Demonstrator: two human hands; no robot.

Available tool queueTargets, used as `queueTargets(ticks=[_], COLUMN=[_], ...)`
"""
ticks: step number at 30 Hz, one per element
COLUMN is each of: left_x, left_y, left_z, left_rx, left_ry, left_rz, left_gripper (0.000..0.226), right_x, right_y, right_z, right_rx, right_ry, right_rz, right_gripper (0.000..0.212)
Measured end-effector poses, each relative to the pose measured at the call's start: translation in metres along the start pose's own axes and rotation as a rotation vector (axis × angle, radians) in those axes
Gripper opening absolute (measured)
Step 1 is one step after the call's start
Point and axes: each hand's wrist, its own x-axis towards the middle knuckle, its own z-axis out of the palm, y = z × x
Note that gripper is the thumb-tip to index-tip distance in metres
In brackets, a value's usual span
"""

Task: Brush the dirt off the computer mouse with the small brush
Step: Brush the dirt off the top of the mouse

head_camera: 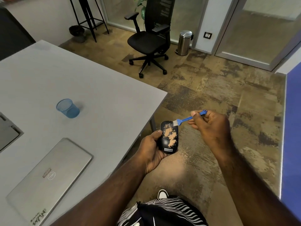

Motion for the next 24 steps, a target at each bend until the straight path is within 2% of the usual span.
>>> queueTargets(ticks=[3,7,10,13,19,22,24], left_x=[-0.0006,-0.0014,-0.0021,-0.0023,-0.0031,-0.0029,-0.0028], left_y=[0.0005,0.0001,-0.0010,0.0001,-0.0001,0.0004,0.0005], left_z=[0.0013,0.0020,0.0027,0.0026,0.0020,0.0018,0.0017], left_rx=[-0.006,-0.001,0.007,-0.001,-0.011,-0.009,-0.009], left_ry=[-0.002,-0.003,-0.005,-0.011,-0.015,-0.012,-0.007], left_rz=[-0.007,-0.015,-0.021,-0.018,-0.013,-0.008,-0.011], left_gripper=[0.039,0.040,0.041,0.040,0.037,0.037,0.037], right_x=[0.0010,-0.0019,0.0006,-0.0023,0.0009,0.0011,0.0030], right_y=[-0.0015,0.0006,-0.0005,-0.0002,-0.0014,0.0006,-0.0003], right_z=[-0.0024,0.0001,-0.0015,0.0009,-0.0001,0.0016,0.0004], right_rx=[0.057,-0.033,0.009,-0.037,-0.035,-0.136,-0.109], right_ry=[0.009,-0.008,0.024,-0.019,0.004,0.016,0.042], right_rz=[0.018,-0.014,-0.014,-0.035,-0.066,-0.085,-0.093], right_gripper=[0.008,0.007,0.008,0.008,0.013,0.007,0.008])
